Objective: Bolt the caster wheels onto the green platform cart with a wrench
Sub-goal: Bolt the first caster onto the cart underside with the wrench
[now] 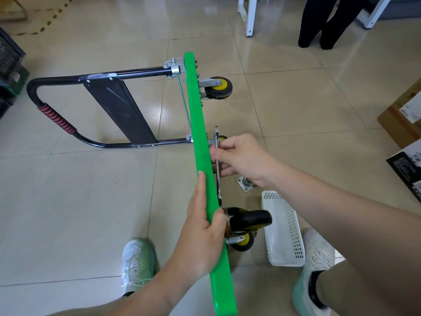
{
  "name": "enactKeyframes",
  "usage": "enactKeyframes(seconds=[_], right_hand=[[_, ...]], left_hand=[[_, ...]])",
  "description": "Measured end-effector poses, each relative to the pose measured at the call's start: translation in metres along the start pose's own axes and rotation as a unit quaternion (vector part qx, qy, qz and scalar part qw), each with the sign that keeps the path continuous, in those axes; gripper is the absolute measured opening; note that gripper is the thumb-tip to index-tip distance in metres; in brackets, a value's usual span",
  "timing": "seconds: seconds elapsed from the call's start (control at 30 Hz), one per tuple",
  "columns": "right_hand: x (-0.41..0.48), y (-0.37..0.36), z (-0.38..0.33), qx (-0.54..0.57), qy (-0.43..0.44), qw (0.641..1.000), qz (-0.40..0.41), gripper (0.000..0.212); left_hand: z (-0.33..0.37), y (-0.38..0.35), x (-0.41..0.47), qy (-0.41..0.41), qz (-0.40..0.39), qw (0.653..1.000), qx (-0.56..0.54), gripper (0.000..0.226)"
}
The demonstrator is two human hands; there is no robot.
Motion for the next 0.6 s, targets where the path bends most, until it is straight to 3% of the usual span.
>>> enactKeyframes(seconds=[0.13,0.43,0.6], right_hand=[[-0.025,-0.001,0.004,0.024,0.055,0.998,0.016,0.008],[-0.071,-0.005,0.022,0.047,0.17,0.984,-0.007,0.031],[-0.074,0.017,-0.002,0.099,0.157,0.981,0.054,0.015]], left_hand=[[0.002,-0.001,0.0,-0.003,0.004,1.0,0.003,0.078],[0.003,-0.003,-0.002,-0.007,0.023,1.0,0.014,0.081],[0.002,-0.002,-0.003,-0.004,0.022,1.0,0.018,0.08]])
Point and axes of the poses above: each hand's wrist, its own x-axis towards the middle knuckle, its own y-axis out of the back of the hand, z = x × y, the point moved 2 cm from there along x, towards the middle knuckle, and after that the axes turned 12 degrees about -y, right-handed, at the moved point
